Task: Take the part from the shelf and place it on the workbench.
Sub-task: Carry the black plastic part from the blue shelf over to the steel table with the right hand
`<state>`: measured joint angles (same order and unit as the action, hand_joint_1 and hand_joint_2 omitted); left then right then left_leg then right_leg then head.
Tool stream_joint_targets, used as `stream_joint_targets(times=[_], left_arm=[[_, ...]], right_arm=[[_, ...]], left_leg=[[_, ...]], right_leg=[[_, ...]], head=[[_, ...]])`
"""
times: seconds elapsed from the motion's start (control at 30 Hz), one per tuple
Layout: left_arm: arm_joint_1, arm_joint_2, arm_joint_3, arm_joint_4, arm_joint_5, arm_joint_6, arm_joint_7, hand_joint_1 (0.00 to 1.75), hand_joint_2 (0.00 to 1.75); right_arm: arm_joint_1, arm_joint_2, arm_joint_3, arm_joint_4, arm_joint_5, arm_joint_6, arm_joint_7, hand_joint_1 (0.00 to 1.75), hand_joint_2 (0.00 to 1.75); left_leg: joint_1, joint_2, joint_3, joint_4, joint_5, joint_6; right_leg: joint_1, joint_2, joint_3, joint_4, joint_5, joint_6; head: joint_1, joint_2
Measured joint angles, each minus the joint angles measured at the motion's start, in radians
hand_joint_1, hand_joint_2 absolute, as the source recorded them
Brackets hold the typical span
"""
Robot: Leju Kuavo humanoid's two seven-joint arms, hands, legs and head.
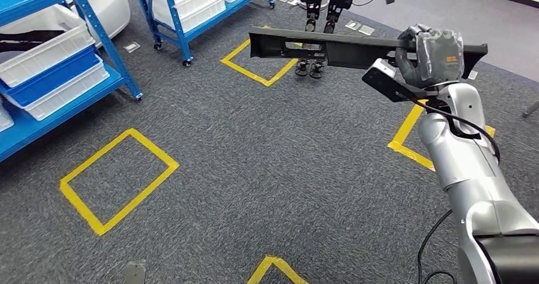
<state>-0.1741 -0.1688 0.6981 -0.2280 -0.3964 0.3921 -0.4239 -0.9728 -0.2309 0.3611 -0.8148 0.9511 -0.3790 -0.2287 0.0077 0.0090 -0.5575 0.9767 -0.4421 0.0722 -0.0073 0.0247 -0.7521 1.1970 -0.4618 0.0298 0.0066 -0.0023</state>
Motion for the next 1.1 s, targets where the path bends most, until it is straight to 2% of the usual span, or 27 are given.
stream_joint_targets(times=[0.03,0.07,0.1,0.17,0.2,0.23,0.27,0.33,0.37,0.43,0.47,0.5,0.53,0.57,0.6,0.63,0.7,0.73,0.77,0.83,0.87,0.93,0.97,1.0,1.03,1.07,1.1], left_arm=[[0.001,0.0,-0.001,0.0,-0.002,0.0,0.003,0.0,1.75],[0.001,0.0,-0.002,0.0,-0.003,0.0,0.006,0.0,1.75],[0.001,0.0,-0.004,0.0,-0.006,0.0,0.008,0.0,1.75],[0.0,0.003,-0.01,0.0,-0.012,0.0,0.014,0.0,1.75],[-0.001,0.004,-0.013,0.0,-0.014,0.001,0.016,0.0,1.75],[-0.003,0.006,-0.015,0.0,-0.014,0.001,0.017,0.0,1.75],[-0.004,0.007,-0.016,-0.001,-0.014,0.002,0.019,0.0,1.75],[-0.006,0.007,-0.018,0.0,-0.014,0.004,0.021,0.0,1.75],[-0.007,0.006,-0.018,0.0,-0.014,0.005,0.022,0.0,1.75],[-0.008,0.005,-0.019,0.0,-0.013,0.009,0.023,0.0,1.75],[-0.008,0.005,-0.019,0.0,-0.012,0.01,0.025,0.0,1.75],[-0.006,0.006,-0.018,0.0,-0.011,0.011,0.026,0.0,1.75],[-0.003,0.006,-0.018,0.0,-0.009,0.012,0.027,0.0,1.75],[-0.001,0.007,-0.018,0.0,-0.007,0.013,0.029,0.0,1.75],[-0.001,0.008,-0.018,0.0,-0.005,0.013,0.03,0.0,1.75],[0.0,0.009,-0.018,0.0,-0.004,0.014,0.031,0.0,1.75],[0.0,0.014,-0.018,0.0,-0.003,0.014,0.032,0.0,1.75],[0.0,0.018,-0.018,0.0,-0.003,0.014,0.033,0.0,1.75],[0.0,0.021,-0.018,0.001,-0.003,0.014,0.033,0.0,1.75],[-0.001,0.023,-0.018,0.001,-0.003,0.013,0.034,0.0,1.75],[-0.002,0.022,-0.018,0.001,-0.004,0.012,0.035,0.0,1.75],[-0.003,0.021,-0.019,0.001,-0.011,0.01,0.037,0.0,1.75],[-0.003,0.021,-0.019,0.001,-0.015,0.009,0.04,0.0,1.75],[-0.003,0.02,-0.02,0.001,-0.018,0.008,0.043,0.0,1.75],[-0.003,0.02,-0.021,0.001,-0.021,0.008,0.045,0.0,1.75],[-0.003,0.02,-0.022,0.001,-0.022,0.008,0.048,0.0,1.75],[-0.003,0.02,-0.024,0.001,-0.022,0.008,0.05,0.0,1.75]], right_arm=[[0.008,-0.004,-0.005,0.0,0.0,0.001,0.0,1.75,1.75],[0.017,-0.01,-0.01,0.0,-0.001,0.001,-0.002,1.75,1.75],[0.024,-0.016,-0.014,-0.001,-0.003,0.0,-0.003,1.75,1.75],[0.033,-0.025,-0.024,-0.003,-0.008,-0.002,-0.007,1.75,1.75],[0.036,-0.028,-0.029,-0.005,-0.01,-0.002,-0.009,1.75,1.75],[0.039,-0.029,-0.034,-0.008,-0.012,-0.003,-0.011,1.75,1.75],[0.043,-0.032,-0.038,-0.01,-0.013,-0.004,-0.011,1.75,1.75],[0.051,-0.038,-0.044,-0.014,-0.014,-0.005,-0.012,1.75,1.75],[0.054,-0.041,-0.047,-0.016,-0.014,-0.005,-0.013,1.75,1.75],[0.055,-0.04,-0.052,-0.021,-0.012,-0.004,-0.017,1.75,1.75],[0.056,-0.037,-0.053,-0.022,-0.011,-0.003,-0.02,1.75,1.75],[0.056,-0.032,-0.053,-0.023,-0.01,-0.001,-0.025,1.75,1.75],[0.057,-0.027,-0.053,-0.023,-0.009,0.001,-0.032,1.75,1.75],[0.057,-0.021,-0.052,-0.023,-0.007,0.003,-0.041,1.75,1.75],[0.058,-0.016,-0.05,-0.025,-0.004,0.005,-0.052,1.75,1.75],[0.058,-0.009,-0.046,-0.03,-0.001,0.006,-0.062,1.75,1.75],[0.06,0.007,-0.033,-0.047,0.007,0.011,-0.073,1.75,1.75],[0.063,0.015,-0.025,-0.055,0.008,0.014,-0.074,1.75,1.75],[0.067,0.02,-0.019,-0.062,0.01,0.017,-0.074,1.75,1.75],[0.076,0.027,-0.01,-0.074,0.011,0.019,-0.074,1.75,1.75],[0.081,0.027,-0.008,-0.081,0.012,0.019,-0.074,1.75,1.75],[0.086,0.026,-0.004,-0.097,0.016,0.018,-0.069,1.75,1.75],[0.09,0.026,-0.001,-0.104,0.018,0.018,-0.064,1.75,1.75],[0.095,0.026,0.002,-0.11,0.019,0.018,-0.061,1.75,1.75],[0.103,0.026,0.005,-0.115,0.018,0.019,-0.058,1.75,1.75],[0.112,0.025,0.008,-0.117,0.017,0.02,-0.056,1.75,1.75],[0.118,0.023,0.009,-0.118,0.016,0.022,-0.055,1.75,1.75]], left_leg=[[0.002,0.017,0.0,0.001,-0.002,-0.003],[0.006,0.032,0.0,0.002,-0.004,-0.007],[0.01,0.046,0.0,0.005,-0.008,-0.014],[0.017,0.072,-0.002,0.018,-0.021,-0.033],[0.017,0.085,-0.003,0.027,-0.029,-0.045],[0.016,0.096,-0.003,0.034,-0.036,-0.055],[0.014,0.107,-0.003,0.037,-0.042,-0.062],[0.019,0.124,0.004,0.038,-0.049,-0.071],[0.023,0.113,0.004,0.046,-0.06,-0.075],[0.028,0.056,-0.023,0.115,-0.11,-0.078],[0.028,0.023,-0.052,0.177,-0.145,-0.076],[0.025,0.006,-0.085,0.243,-0.174,-0.073],[0.022,-0.002,-0.113,0.294,-0.189,-0.068],[0.018,-0.007,-0.13,0.317,-0.186,-0.061],[0.013,-0.01,-0.132,0.306,-0.165,-0.051],[0.006,-0.02,-0.115,0.258,-0.129,-0.037],[-0.006,-0.065,-0.066,0.135,-0.062,-0.004],[-0.011,-0.082,-0.046,0.091,-0.042,0.008],[-0.015,-0.089,-0.037,0.072,-0.037,0.014],[-0.019,-0.067,-0.027,0.057,-0.03,0.015],[-0.017,-0.054,-0.02,0.043,-0.022,0.012],[-0.011,-0.028,-0.006,0.013,-0.006,0.009],[-0.011,-0.014,-0.004,0.007,-0.003,0.008],[-0.01,0.0,-0.004,0.005,-0.002,0.009],[-0.01,0.015,-0.004,0.005,-0.003,0.008],[-0.009,0.03,-0.005,0.005,-0.004,0.007],[-0.007,0.045,-0.005,0.006,-0.005,0.004]], right_leg=[[-0.008,-0.008,-0.019,0.042,-0.012,0.007],[-0.017,-0.014,-0.02,0.048,-0.009,0.018],[-0.026,-0.023,-0.003,0.017,0.006,0.032],[-0.037,-0.06,0.064,-0.1,0.046,0.06],[-0.037,-0.075,0.089,-0.147,0.059,0.064],[-0.035,-0.084,0.103,-0.172,0.063,0.059],[-0.031,-0.082,0.105,-0.176,0.061,0.049],[-0.031,-0.055,0.099,-0.173,0.06,0.026],[-0.031,-0.042,0.097,-0.172,0.06,0.018],[-0.031,-0.018,0.096,-0.173,0.062,0.004],[-0.028,-0.006,0.096,-0.173,0.063,-0.001],[-0.024,0.007,0.096,-0.173,0.064,-0.006],[-0.018,0.022,0.096,-0.173,0.064,-0.009],[-0.013,0.037,0.095,-0.173,0.065,-0.011],[-0.008,0.052,0.095,-0.173,0.066,-0.013],[-0.003,0.067,0.096,-0.173,0.067,-0.015],[0.002,0.093,0.095,-0.173,0.07,-0.018],[0.002,0.105,0.094,-0.174,0.072,-0.017],[-0.002,0.116,0.092,-0.175,0.075,-0.015],[-0.002,0.135,0.089,-0.181,0.082,-0.005],[0.0,0.124,0.085,-0.18,0.082,-0.001],[0.008,0.064,0.059,-0.135,0.058,0.0],[0.006,0.027,0.032,-0.078,0.031,-0.002],[0.004,0.006,0.001,-0.011,0.004,-0.002],[-0.001,-0.004,-0.026,0.047,-0.016,0.001],[-0.007,-0.011,-0.04,0.082,-0.025,0.008],[-0.014,-0.018,-0.033,0.074,-0.019,0.018]], head=[[0.0,0.0],[0.0,0.0],[0.0,0.0],[0.001,0.0],[0.001,0.0],[-0.001,0.0],[-0.003,0.0],[-0.009,0.0],[-0.011,0.0],[-0.015,0.0],[-0.017,0.0],[-0.017,0.0],[-0.018,0.0],[-0.018,0.0],[-0.017,0.0],[-0.017,0.0],[-0.014,0.0],[-0.014,0.0],[-0.013,0.0],[-0.013,0.0],[-0.013,0.0],[-0.009,0.0],[-0.007,0.0],[-0.004,0.0],[-0.002,0.0],[-0.002,0.0],[-0.002,0.0]])
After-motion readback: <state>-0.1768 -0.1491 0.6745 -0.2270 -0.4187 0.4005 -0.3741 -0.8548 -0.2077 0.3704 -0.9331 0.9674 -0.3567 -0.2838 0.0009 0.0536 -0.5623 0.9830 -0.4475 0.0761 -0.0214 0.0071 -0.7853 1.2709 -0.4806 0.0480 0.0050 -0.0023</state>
